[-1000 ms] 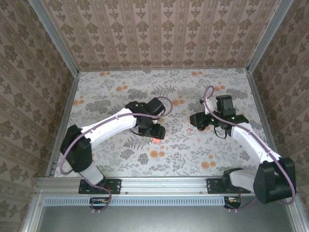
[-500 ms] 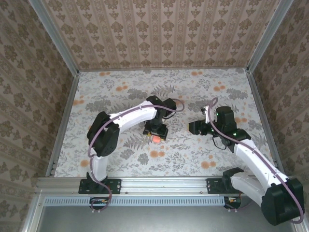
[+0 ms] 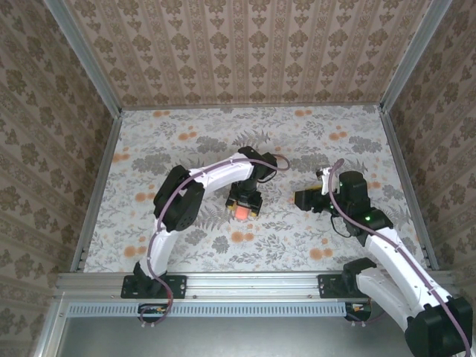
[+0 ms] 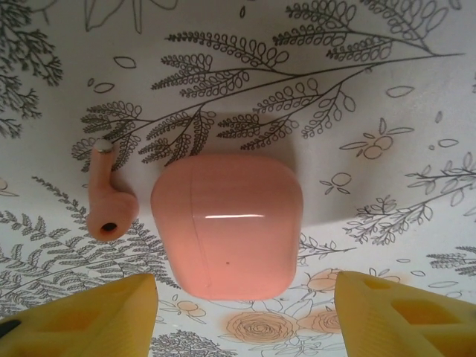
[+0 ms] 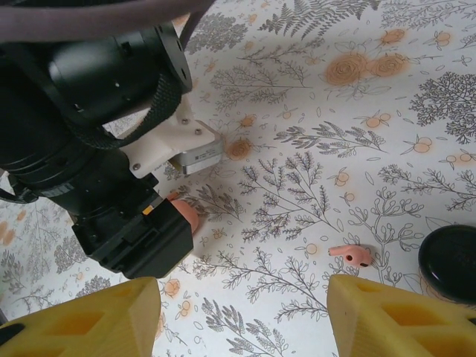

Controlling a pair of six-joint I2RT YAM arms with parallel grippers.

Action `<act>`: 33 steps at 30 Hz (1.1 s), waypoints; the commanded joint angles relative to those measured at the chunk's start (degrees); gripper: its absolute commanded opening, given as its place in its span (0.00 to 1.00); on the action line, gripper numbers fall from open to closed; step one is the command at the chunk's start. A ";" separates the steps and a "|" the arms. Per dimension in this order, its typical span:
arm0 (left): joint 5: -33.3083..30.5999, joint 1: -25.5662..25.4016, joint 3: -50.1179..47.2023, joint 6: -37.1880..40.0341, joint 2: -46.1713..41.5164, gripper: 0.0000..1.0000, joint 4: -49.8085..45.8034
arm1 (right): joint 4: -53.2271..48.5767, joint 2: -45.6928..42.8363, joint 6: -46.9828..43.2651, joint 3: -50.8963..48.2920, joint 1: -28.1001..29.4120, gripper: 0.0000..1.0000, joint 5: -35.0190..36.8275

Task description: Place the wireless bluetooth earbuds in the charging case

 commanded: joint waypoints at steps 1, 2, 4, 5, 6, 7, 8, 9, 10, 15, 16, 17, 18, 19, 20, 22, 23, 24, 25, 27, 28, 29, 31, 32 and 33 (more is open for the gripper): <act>1.04 0.66 1.72 1.34 1.42 0.64 -2.21 | -1.29 -0.83 1.14 -0.64 0.44 0.62 0.63; 1.11 0.59 2.00 1.55 1.82 0.64 -2.32 | -1.35 -0.86 1.16 -0.63 0.41 0.62 0.61; 0.96 0.63 2.25 1.86 2.54 0.63 -2.25 | -1.42 -1.02 1.27 -0.62 0.41 0.62 0.59; 0.87 0.60 2.41 2.06 3.04 0.63 -2.36 | -1.44 -1.06 1.33 -0.63 0.40 0.62 0.63; 0.70 0.66 2.48 2.25 3.50 0.63 -2.47 | -1.52 -1.20 1.38 -0.63 0.45 0.62 0.63; 0.76 0.60 2.49 2.36 3.81 0.63 -2.53 | -1.60 -1.36 1.55 -0.56 0.40 0.62 0.59; 0.70 0.62 2.49 2.45 4.08 0.63 -2.37 | -1.75 -1.48 1.58 -0.55 0.39 0.62 0.63; 0.61 0.64 2.47 2.53 4.31 0.62 -2.37 | -1.90 -1.61 1.62 -0.55 0.48 0.62 0.63; 0.53 0.74 2.49 2.60 4.59 0.61 -2.28 | -2.13 -1.80 1.58 -0.55 0.43 0.62 0.63; -0.56 0.78 2.65 3.58 5.39 0.56 -2.26 | -3.39 -2.98 2.13 -0.38 0.40 0.61 1.70; -0.74 0.79 2.58 3.72 5.46 0.55 -2.04 | -3.45 -3.05 2.36 -0.33 0.37 0.61 2.02; -0.89 0.93 2.54 3.94 5.51 0.53 -2.01 | -3.52 -3.29 2.72 -0.36 0.42 0.61 2.29; -0.93 0.91 2.56 4.10 5.42 0.51 -2.01 | -3.79 -3.33 3.22 -0.38 0.33 0.61 2.60; -1.05 0.97 2.33 4.28 5.35 0.50 -1.95 | -3.93 -3.39 3.90 -0.38 0.39 0.61 3.11; -1.10 0.98 2.07 4.52 5.25 0.48 -1.88 | -4.04 -3.48 4.37 -0.33 0.39 0.61 3.34; -1.32 0.97 1.70 4.78 4.77 0.45 -1.68 | -4.24 -3.50 5.59 -0.38 0.31 0.61 4.21; -1.65 1.07 1.49 4.90 4.42 0.43 -1.59 | -4.28 -3.50 6.67 -0.38 0.35 0.61 5.10; -1.82 1.08 1.15 5.07 4.00 0.41 -1.42 | -4.35 -3.47 7.51 -0.36 0.36 0.61 5.73; -1.92 1.12 0.91 5.32 3.65 0.40 -1.18 | -4.35 -3.46 8.17 -0.38 0.34 0.61 6.03; -1.99 1.26 0.12 5.82 2.86 0.38 -0.63 | -4.20 -3.56 9.05 -0.38 0.33 0.61 6.15; -1.94 1.29 -0.33 6.09 2.43 0.37 -0.21 | -4.22 -3.58 9.53 -0.25 0.32 0.61 6.18; -1.96 1.21 -0.79 6.48 1.82 0.36 0.14 | -4.33 -3.56 9.93 -0.21 0.38 0.61 6.28; -2.28 1.28 -1.69 7.45 0.43 0.36 0.92 | -5.06 -3.46 10.62 0.11 0.37 0.61 6.55; -2.38 1.16 -2.26 8.08 -0.47 0.36 1.59 | -5.47 -3.44 10.74 0.19 0.37 0.62 6.53; -2.55 1.13 -3.36 9.12 -1.96 0.35 2.74 | -6.01 -3.28 10.89 0.47 0.37 0.62 6.34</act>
